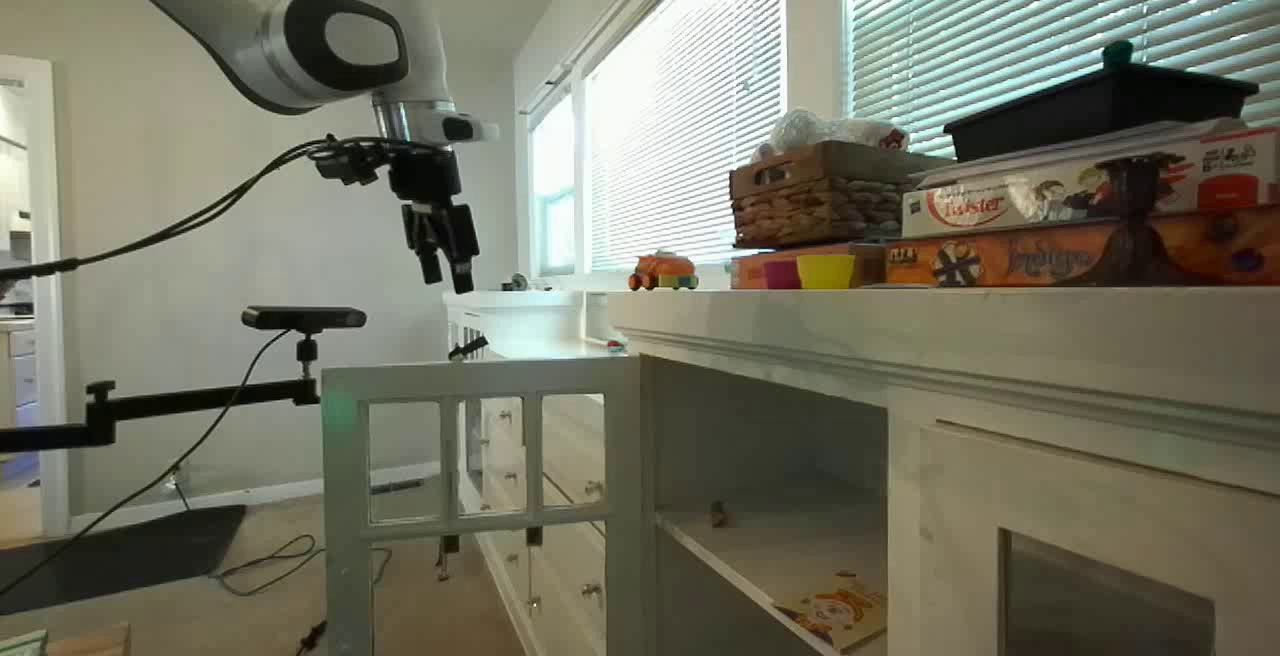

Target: Pick up the yellow bowl put it in pink bowl, pick the green object put in the stacked cups

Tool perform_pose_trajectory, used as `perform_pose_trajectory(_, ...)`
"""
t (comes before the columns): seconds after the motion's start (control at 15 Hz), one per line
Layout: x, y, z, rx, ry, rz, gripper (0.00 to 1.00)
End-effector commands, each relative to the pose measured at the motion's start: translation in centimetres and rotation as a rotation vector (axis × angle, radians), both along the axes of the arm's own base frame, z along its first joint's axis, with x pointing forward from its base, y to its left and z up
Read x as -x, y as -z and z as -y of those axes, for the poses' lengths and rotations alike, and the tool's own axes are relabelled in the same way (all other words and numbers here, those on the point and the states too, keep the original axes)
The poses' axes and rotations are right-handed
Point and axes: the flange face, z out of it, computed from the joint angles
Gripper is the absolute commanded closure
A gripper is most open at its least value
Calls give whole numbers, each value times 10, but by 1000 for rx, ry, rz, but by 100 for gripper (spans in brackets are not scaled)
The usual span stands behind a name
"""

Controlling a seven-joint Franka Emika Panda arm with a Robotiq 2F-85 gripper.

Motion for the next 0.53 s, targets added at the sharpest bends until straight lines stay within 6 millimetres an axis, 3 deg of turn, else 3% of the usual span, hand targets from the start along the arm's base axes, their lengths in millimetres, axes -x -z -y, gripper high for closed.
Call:
perform_pose_trajectory(0.0,0,-1,0,0,0,-1,0)
perform_pose_trajectory(0.33,0,-1,0,0,0,-1,0)
perform_pose_trajectory(0.47,-15,-3,25,10,90,-1,0)
